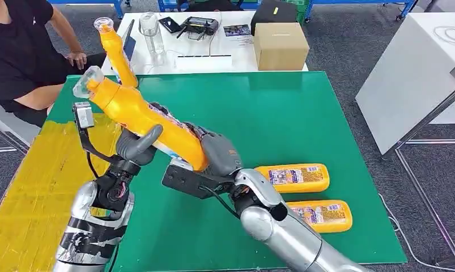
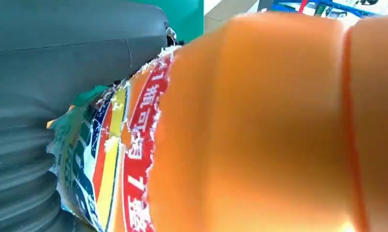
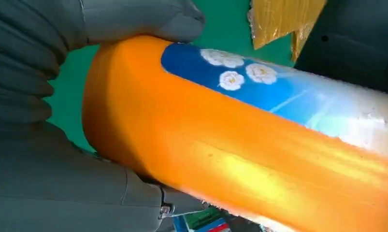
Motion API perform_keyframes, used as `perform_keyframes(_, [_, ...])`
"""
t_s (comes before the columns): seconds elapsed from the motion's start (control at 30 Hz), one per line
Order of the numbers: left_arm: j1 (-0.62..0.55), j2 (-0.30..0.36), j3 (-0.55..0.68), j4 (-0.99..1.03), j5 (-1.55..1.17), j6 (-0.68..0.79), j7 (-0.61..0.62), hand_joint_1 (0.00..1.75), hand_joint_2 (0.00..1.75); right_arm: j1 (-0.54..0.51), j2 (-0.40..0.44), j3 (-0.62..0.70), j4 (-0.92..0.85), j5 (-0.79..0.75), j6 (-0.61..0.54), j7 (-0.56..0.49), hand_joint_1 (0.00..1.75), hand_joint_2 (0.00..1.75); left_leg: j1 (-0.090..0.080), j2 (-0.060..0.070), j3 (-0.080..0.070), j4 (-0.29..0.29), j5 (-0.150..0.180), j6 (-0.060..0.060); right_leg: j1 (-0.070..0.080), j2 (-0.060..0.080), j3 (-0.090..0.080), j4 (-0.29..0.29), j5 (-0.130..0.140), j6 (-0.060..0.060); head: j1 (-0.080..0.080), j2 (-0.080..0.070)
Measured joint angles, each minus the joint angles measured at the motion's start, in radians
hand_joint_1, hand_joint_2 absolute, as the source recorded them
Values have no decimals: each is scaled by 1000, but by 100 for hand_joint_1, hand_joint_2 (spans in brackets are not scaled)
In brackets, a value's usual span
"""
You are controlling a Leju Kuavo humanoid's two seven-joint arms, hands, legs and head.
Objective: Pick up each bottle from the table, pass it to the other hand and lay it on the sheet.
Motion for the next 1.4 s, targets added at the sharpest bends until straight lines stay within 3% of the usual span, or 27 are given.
perform_keyframes(0.23, [16, 3, 1, 5, -110, 10, -64, 175, 175, 74, -22, -8, -28, 50, -49, -19, 0, 0, 0, 0, -1, 0, 0, 0, 0, 0, 0, 0, 0, 0, 0, 0])
perform_keyframes(0.43, [23, 37, 52, 5, -481, 53, -170, 175, 175, 158, -81, -57, -161, 116, -53, -26, 0, 0, 0, 0, -1, 0, 0, 0, 0, 0, -1, 0, 0, 0, 0, 0])
perform_keyframes(0.7, [7, 78, 138, 16, -782, 67, -244, 175, 175, 200, -148, -126, -280, 141, -28, -40, 0, 0, 0, 0, -1, 0, 0, 0, 0, 0, 0, 0, 0, 0, 0, 0])
perform_keyframes(0.9, [33, 168, 132, 6, -1349, 249, -338, 175, 175, 285, -253, -208, -392, 182, -24, -60, 0, 0, -1, 0, -1, 0, 0, 0, -1, 0, -1, 0, 0, 0, 0, 0])
perform_keyframes(1.1, [60, 238, 112, 5, -1546, 300, -337, 175, 175, 365, -333, -288, -479, 180, -22, -71, 0, 0, -1, 0, -1, 0, -1, 0, -1, 0, -1, -1, 0, 0, 0, 0])
perform_keyframes(1.4, [86, 403, 33, 88, -1721, 283, -328, 175, 175, 673, -465, -487, -629, 199, -83, -126, 0, 0, -1, 1, -2, 0, -1, 0, -1, 0, -2, -1, 0, 0, 0, 0])
